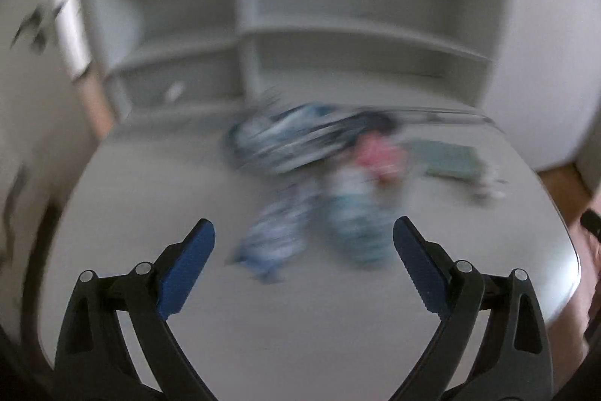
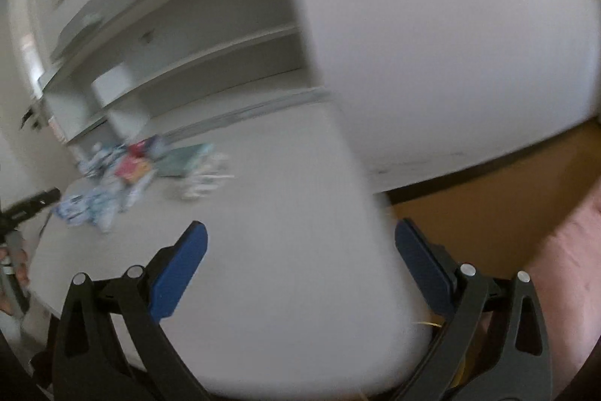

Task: Collect trash
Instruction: 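Swing both grippers back toward the desk, then grasp the blue-white wrapper with left gripper while right grasps the white mask, then carry wrapper and mask over the trash bin and release them, then return both grippers to the desk, then grasp the blue-rimmed cloth with left gripper while right grasps the cigarette box, then carry cloth and cigarette box over the trash bin and open both grippers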

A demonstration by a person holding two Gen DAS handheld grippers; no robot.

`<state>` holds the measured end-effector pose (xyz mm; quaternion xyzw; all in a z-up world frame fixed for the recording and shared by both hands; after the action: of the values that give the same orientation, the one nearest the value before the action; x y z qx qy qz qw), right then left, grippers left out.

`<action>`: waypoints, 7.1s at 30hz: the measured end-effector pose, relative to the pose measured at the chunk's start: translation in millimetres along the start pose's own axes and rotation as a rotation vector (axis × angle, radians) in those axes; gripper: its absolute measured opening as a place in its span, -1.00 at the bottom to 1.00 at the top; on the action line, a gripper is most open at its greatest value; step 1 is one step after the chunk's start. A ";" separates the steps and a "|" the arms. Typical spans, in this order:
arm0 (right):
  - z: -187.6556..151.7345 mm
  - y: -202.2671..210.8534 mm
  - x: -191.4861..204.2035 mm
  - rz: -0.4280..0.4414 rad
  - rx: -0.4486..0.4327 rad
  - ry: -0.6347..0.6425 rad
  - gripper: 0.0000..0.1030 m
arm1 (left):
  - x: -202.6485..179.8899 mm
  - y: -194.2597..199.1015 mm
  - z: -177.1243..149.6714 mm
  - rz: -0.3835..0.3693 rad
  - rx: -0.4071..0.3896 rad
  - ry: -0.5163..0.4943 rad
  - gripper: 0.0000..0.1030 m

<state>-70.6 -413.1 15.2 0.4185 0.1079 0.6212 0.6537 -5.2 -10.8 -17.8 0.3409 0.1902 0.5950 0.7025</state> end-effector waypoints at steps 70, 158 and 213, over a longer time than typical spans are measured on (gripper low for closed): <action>34.7 141.5 -121.4 -0.206 -0.115 -0.268 -0.34 | -424.9 69.6 51.7 -0.907 -0.180 -0.743 -0.44; 32.2 -144.3 191.3 -0.036 0.201 0.495 0.87 | -43.4 -96.9 -9.4 -0.124 0.117 -0.070 0.71; 9.1 133.7 -146.7 -0.221 0.078 -0.244 0.25 | -450.9 67.1 -14.7 -0.915 -0.043 -0.806 -0.47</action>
<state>-191.2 -565.6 56.4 0.5012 0.0972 0.4854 0.7097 -161.4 -438.5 -43.1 0.4088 0.0246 0.0605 0.9103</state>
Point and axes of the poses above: each gripper's, at about its wrist camera, not at the fingertips, and y roughly against the way its jaws point, x to its left, z to its top, the point moved 5 cm from there along -y, roughly the way its jaws point, and after that the axes turned 15 degrees about -y, right-handed, at the moved point
